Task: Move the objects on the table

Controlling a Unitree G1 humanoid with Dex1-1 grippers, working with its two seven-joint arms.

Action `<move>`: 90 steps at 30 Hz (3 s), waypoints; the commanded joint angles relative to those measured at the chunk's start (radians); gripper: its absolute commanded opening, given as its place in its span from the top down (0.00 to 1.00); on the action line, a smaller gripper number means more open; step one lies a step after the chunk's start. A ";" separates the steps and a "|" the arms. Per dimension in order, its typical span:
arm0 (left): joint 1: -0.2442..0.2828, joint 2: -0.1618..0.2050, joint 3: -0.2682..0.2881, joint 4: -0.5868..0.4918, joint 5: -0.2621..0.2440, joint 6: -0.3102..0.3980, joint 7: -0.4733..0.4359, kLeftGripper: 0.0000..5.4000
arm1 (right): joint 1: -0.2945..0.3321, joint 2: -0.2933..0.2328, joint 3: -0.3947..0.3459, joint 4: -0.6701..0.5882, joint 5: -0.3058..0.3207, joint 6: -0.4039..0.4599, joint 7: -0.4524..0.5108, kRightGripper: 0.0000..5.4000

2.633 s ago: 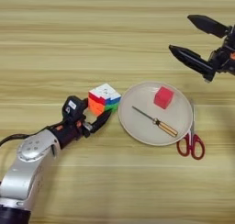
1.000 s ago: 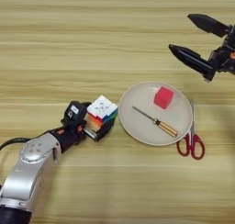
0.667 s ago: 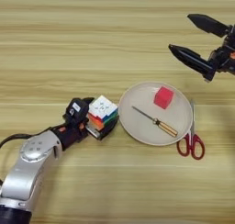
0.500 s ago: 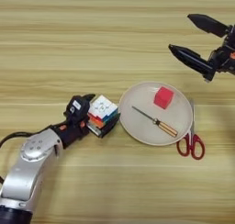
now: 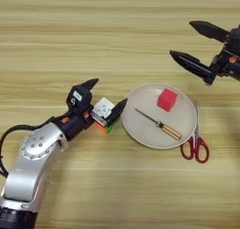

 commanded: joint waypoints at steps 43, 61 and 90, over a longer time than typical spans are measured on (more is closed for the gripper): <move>-0.342 -0.141 0.185 0.348 0.144 -0.330 0.429 0.00 | 0.065 0.034 0.170 0.295 -0.335 -0.103 -0.009 0.00; -0.339 -0.139 0.202 0.343 0.136 -0.354 0.422 0.00 | 0.037 0.082 0.225 0.453 -0.413 -0.177 -0.005 0.02; -0.347 -0.137 0.206 0.348 0.133 -0.361 0.415 0.00 | -0.001 0.096 0.205 0.503 -0.439 -0.201 -0.014 0.57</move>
